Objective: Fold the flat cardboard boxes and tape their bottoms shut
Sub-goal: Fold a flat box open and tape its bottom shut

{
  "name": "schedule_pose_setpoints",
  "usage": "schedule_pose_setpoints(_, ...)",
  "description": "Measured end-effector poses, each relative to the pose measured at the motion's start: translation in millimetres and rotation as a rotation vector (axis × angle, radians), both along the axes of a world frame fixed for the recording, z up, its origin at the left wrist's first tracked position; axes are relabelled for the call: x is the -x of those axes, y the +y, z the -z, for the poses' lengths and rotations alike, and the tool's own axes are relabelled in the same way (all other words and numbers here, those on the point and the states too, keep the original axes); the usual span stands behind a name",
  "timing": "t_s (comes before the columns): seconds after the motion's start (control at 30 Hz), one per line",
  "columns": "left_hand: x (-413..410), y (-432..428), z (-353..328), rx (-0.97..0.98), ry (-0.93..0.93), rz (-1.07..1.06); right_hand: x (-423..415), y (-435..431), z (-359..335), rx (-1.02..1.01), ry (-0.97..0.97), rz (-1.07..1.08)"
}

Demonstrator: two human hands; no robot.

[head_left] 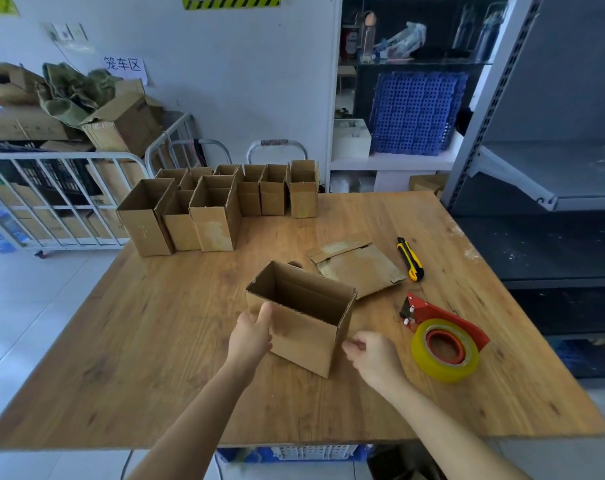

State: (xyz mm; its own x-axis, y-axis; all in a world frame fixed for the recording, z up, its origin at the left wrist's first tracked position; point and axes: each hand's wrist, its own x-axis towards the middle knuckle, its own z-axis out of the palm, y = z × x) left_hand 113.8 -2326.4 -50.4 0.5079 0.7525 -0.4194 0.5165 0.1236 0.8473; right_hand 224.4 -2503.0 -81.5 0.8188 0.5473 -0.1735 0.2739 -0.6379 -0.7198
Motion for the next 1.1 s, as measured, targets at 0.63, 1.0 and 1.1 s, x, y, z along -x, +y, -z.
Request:
schedule_pose_setpoints(0.63,-18.5,0.8,-14.9,-0.295,0.069,0.191,-25.7,34.4,-71.0,-0.039,-0.051,-0.138)
schedule_pose_setpoints(1.0,-39.1,-15.9,-10.5,-0.402,0.036,0.265,-40.2,23.0,-61.1,0.099,-0.005,-0.212)
schedule_pose_setpoints(1.1,-45.4,-17.1,-16.7,-0.403,0.013,0.256,-49.9,21.0,-66.5,0.113,-0.048,-0.244)
